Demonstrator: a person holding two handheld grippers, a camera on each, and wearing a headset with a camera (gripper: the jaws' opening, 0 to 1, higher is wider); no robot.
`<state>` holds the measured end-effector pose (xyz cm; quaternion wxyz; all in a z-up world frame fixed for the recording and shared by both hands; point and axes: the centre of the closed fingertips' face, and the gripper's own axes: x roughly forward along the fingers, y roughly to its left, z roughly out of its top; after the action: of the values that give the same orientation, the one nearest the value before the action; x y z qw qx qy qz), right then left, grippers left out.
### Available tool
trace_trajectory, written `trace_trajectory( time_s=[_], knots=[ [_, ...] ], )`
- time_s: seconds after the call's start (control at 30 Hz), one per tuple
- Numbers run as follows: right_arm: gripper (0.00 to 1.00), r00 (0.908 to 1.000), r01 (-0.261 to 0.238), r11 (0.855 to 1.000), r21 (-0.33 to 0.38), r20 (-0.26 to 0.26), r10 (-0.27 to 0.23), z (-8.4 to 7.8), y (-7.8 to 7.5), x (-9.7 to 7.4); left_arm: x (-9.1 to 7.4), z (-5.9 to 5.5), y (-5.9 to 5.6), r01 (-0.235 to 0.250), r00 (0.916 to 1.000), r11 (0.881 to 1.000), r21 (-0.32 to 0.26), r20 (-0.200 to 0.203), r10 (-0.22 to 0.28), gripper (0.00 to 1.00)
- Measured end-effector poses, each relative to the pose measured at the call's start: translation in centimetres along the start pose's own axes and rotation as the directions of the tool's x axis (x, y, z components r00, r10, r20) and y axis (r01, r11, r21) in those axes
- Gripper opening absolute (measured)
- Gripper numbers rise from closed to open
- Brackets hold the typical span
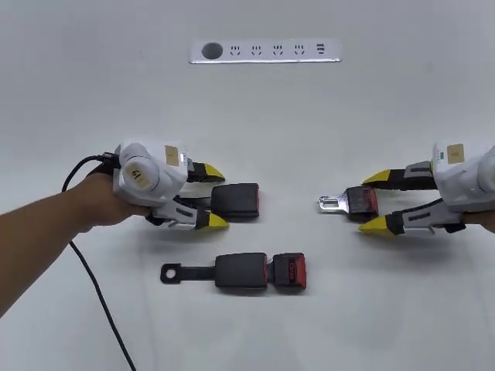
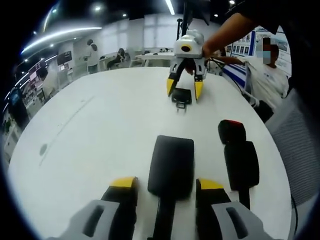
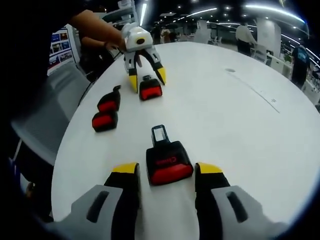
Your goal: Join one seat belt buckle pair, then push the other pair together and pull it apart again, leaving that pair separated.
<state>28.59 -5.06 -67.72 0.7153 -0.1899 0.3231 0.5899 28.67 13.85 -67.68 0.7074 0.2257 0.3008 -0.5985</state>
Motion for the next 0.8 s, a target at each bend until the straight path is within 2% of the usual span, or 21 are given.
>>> trace_trajectory(
  time_s=[0.07, 0.27, 0.6, 0.8],
  knots=[
    [0.36, 0.9999, 0.012, 1.000, -0.004, -0.006, -0.012, 0.0, -0.4, 0.1, 0.1, -0.1, -0.3, 0.006, 1.0000, 0.999, 0.038, -0.005, -0.006, 0.44],
    [0.35, 0.9999, 0.012, 1.000, -0.014, -0.008, -0.012, 0.1, -0.4, 0.2, 0.2, -0.4, -0.6, 0.025, 0.9997, 0.999, 0.048, -0.003, -0.025, 0.34],
    [0.33, 0.9997, 0.017, 1.000, -0.026, -0.017, -0.017, -0.4, -0.2, 0.4, 0.7, -0.7, -0.9, 0.040, 0.9989, 0.996, 0.075, -0.027, -0.038, 0.33],
    [0.33, 0.9996, 0.024, 1.000, -0.021, -0.014, -0.024, 0.3, 0.5, 1.2, 0.9, -1.0, -0.8, 0.043, 0.9989, 0.997, 0.068, -0.023, -0.041, 0.33]
  ],
)
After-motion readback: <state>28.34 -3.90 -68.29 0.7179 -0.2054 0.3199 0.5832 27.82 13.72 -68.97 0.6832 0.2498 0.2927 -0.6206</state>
